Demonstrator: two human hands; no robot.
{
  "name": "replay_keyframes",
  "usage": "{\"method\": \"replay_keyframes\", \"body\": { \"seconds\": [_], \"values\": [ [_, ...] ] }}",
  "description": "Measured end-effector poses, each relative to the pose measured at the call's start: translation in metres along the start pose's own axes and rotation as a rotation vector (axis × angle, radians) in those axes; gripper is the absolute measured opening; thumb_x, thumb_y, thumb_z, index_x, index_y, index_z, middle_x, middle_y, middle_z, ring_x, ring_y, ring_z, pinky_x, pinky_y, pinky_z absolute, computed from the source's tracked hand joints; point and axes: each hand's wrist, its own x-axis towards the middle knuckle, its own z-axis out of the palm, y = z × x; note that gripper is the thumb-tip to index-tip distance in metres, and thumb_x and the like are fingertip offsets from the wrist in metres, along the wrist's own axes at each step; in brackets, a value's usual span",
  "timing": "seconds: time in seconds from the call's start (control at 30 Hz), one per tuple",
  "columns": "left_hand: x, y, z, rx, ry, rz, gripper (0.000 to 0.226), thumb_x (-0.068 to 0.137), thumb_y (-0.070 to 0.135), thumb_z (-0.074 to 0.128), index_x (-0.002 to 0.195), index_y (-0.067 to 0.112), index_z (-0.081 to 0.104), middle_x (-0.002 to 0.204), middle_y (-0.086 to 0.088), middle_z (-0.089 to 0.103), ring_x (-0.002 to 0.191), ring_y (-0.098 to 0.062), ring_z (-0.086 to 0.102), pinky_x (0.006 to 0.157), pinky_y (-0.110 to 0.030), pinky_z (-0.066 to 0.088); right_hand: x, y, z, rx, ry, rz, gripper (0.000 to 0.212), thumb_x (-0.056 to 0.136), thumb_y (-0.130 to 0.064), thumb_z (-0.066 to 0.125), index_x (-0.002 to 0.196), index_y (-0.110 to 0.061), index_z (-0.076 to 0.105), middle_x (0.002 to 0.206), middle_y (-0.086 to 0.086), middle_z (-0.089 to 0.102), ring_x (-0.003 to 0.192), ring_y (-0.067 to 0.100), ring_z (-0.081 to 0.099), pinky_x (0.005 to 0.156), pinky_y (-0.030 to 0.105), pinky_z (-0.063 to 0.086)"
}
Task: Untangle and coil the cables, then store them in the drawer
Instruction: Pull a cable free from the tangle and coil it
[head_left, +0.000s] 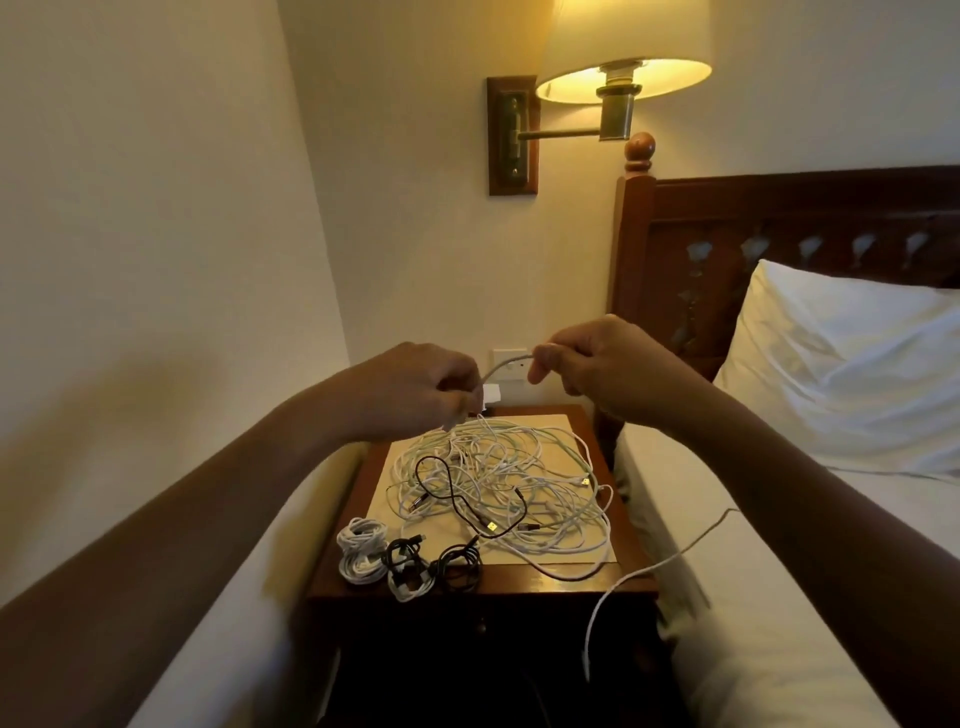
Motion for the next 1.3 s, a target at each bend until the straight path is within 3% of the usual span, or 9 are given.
{"method": "replay_keyframes", "body": {
  "seconds": [0.2, 0.33, 0.43, 0.57, 0.87, 0.97, 1.03, 1.13, 1.3],
  "values": [
    [-0.009, 0.008, 0.017, -0.347, 0.346, 0.002, 0.016, 0.101, 0.013, 0.059, 0.093, 0.02, 0.071, 0.069, 0.002, 0.073, 0.06, -0.006, 0.068, 0.059, -0.014, 0.049, 0.0, -0.021, 0.007, -0.014, -0.028, -0.04, 0.033, 0.109, -0.029, 0.047, 0.098, -0.018, 0.076, 0.068, -0.009, 0.059, 0.05, -0.006, 0.055, 0.049, 0.009, 0.037],
    [-0.028, 0.005, -0.001, -0.272, -0.031, -0.004, 0.027, 0.107, 0.022, 0.051, 0.097, 0.018, 0.076, 0.051, 0.007, 0.056, 0.047, -0.005, 0.047, 0.055, -0.02, 0.036, -0.006, -0.008, 0.0, -0.14, -0.095, -0.224, 0.021, 0.105, -0.028, 0.053, 0.102, -0.028, 0.074, 0.073, -0.014, 0.066, 0.069, -0.007, 0.06, 0.062, 0.011, 0.044],
    [-0.043, 0.004, -0.006, -0.717, -0.213, 0.069, 0.035, 0.106, 0.027, 0.048, 0.098, 0.002, 0.071, 0.052, 0.0, 0.042, 0.049, -0.014, 0.032, 0.053, -0.028, 0.029, -0.004, 0.008, 0.001, -0.042, -0.114, -0.245, 0.02, 0.104, -0.027, 0.055, 0.097, -0.029, 0.074, 0.079, -0.027, 0.067, 0.076, -0.005, 0.063, 0.067, 0.01, 0.043],
    [-0.044, -0.016, -0.009, -1.165, 0.118, 0.084, 0.031, 0.1, 0.032, 0.049, 0.088, 0.008, 0.063, 0.053, 0.003, 0.031, 0.046, -0.011, 0.024, 0.049, -0.025, 0.021, -0.002, 0.024, 0.004, 0.174, -0.026, -0.207, 0.025, 0.106, -0.027, 0.051, 0.103, -0.02, 0.074, 0.07, -0.012, 0.055, 0.058, 0.002, 0.045, 0.053, 0.014, 0.036],
    [-0.061, -0.1, -0.012, -1.331, 0.627, -0.184, 0.031, 0.108, 0.026, 0.041, 0.087, 0.01, 0.058, 0.051, 0.007, 0.03, 0.042, -0.007, 0.024, 0.041, -0.021, 0.023, -0.034, 0.128, 0.008, -0.003, 0.011, 0.021, 0.023, 0.105, -0.019, 0.054, 0.093, -0.024, 0.073, 0.077, -0.022, 0.07, 0.075, -0.007, 0.064, 0.067, 0.025, 0.045],
    [-0.056, -0.095, 0.012, -1.361, 0.595, -0.222, 0.031, 0.109, 0.025, 0.04, 0.089, 0.009, 0.058, 0.051, 0.007, 0.031, 0.041, -0.007, 0.023, 0.042, -0.021, 0.022, -0.045, 0.141, 0.02, -0.096, -0.02, 0.13, 0.024, 0.104, -0.022, 0.057, 0.09, -0.028, 0.075, 0.079, -0.014, 0.07, 0.076, -0.001, 0.063, 0.068, 0.019, 0.043],
    [-0.052, -0.077, 0.022, -1.33, 0.503, -0.206, 0.031, 0.109, 0.025, 0.041, 0.092, 0.007, 0.06, 0.052, 0.005, 0.03, 0.041, -0.007, 0.024, 0.042, -0.022, 0.022, -0.047, 0.136, 0.025, -0.262, -0.295, 0.276, 0.021, 0.104, -0.029, 0.058, 0.101, -0.022, 0.078, 0.08, -0.013, 0.067, 0.075, 0.002, 0.06, 0.063, 0.012, 0.042],
    [-0.05, -0.05, 0.028, -1.23, 0.295, -0.164, 0.03, 0.107, 0.023, 0.043, 0.097, 0.003, 0.064, 0.055, 0.001, 0.028, 0.044, -0.01, 0.022, 0.045, -0.026, 0.018, -0.052, 0.115, 0.024, -0.549, -0.695, 0.381, 0.035, 0.101, -0.038, 0.063, 0.129, -0.019, 0.069, 0.118, -0.006, 0.07, 0.104, 0.007, 0.062, 0.087, 0.019, 0.049],
    [-0.037, -0.003, 0.043, -1.137, 0.104, -0.06, 0.03, 0.106, 0.022, 0.047, 0.099, 0.005, 0.071, 0.055, 0.001, 0.032, 0.047, -0.011, 0.025, 0.047, -0.024, 0.02, -0.041, 0.047, 0.043, 0.111, -0.299, 0.019, 0.053, 0.095, -0.053, 0.06, 0.142, -0.028, 0.056, 0.132, -0.016, 0.064, 0.11, -0.004, 0.062, 0.089, 0.018, 0.051]
  ]
}}
